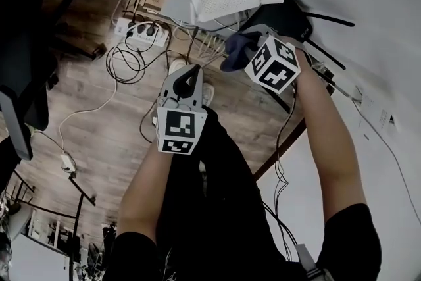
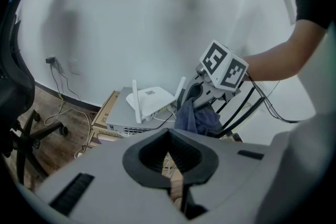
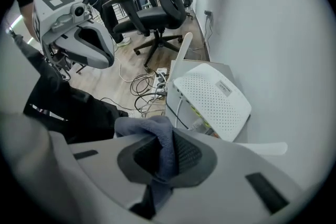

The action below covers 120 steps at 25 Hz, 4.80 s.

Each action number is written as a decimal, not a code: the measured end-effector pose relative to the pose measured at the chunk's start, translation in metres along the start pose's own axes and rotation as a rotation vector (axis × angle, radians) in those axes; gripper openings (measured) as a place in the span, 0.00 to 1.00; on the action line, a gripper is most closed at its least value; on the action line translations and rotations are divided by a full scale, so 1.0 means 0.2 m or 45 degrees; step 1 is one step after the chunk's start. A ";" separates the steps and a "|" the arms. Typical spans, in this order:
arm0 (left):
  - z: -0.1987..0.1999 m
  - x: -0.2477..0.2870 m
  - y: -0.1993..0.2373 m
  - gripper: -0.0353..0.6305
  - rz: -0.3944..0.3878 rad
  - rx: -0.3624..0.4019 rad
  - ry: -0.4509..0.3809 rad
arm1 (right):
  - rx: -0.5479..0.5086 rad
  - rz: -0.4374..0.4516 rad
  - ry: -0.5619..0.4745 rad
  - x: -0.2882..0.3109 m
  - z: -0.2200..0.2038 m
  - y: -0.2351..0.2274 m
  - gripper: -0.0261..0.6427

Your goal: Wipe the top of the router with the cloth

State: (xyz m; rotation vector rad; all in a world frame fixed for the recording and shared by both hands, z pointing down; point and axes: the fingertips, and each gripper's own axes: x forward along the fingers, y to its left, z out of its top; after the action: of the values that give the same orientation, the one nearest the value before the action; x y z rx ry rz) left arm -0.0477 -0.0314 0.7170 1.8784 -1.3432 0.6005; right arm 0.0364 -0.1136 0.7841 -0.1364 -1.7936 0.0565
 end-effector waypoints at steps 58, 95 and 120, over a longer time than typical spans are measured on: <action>0.12 0.18 -0.20 0.04 -0.219 0.036 0.014 | -0.057 -0.221 0.710 -0.10 -0.81 -0.36 0.06; 0.03 0.26 -0.07 0.04 -0.191 -0.014 0.048 | -0.469 -0.819 0.489 -0.07 -0.49 -0.80 0.06; 0.05 0.28 -0.06 0.04 -0.200 -0.025 0.031 | -0.089 -0.706 0.289 -0.05 -0.39 -0.61 0.06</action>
State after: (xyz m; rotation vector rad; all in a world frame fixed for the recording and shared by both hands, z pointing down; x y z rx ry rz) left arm -0.0180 -0.0703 0.7484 1.9334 -1.1689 0.5265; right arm 0.1076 -0.2379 0.8050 0.2966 -1.5520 -0.4028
